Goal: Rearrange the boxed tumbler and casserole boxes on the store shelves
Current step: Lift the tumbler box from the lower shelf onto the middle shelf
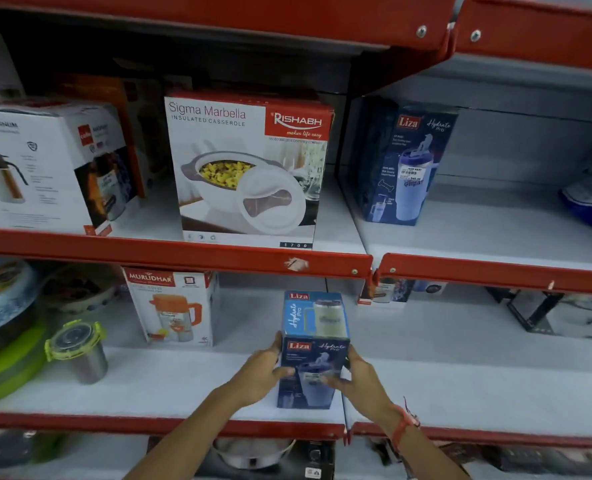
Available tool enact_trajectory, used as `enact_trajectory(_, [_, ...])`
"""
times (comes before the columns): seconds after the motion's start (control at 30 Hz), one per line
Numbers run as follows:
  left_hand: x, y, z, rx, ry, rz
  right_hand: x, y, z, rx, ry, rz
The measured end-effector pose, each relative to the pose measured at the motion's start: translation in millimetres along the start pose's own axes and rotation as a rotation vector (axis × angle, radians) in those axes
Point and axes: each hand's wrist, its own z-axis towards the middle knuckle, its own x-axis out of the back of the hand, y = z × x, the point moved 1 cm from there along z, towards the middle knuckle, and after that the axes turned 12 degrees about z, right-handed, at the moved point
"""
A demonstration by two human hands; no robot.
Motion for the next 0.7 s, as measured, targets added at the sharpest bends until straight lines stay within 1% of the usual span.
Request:
enact_trajectory(0.07, [9.2,3.5,-8.8,-0.002,0.043,-0.018,2.3,-9.5,-5.6,-0.001,0.007,0.023])
enact_trajectory(0.2, [29.5,4.0,-36.9,-0.055,0.076,-0.116,14.7,-40.6,-30.9,-0.003,-0.01,0.087])
enact_trajectory(0.3, [47.1,22.3,-62.0,-0.085,0.131,-0.125,25.2,-61.1,-50.2,0.05,-0.045,0.166])
enact_trajectory(0.5, [66.2,60.0,-94.5,-0.09,0.187,-0.318,39.5,-108.8,-76.7,0.121,-0.066,0.308])
enact_trajectory(0.7, [77.3,77.3,-104.7,-0.108,0.245,-0.363,47.7,-131.0,-84.7,0.117,-0.039,0.37])
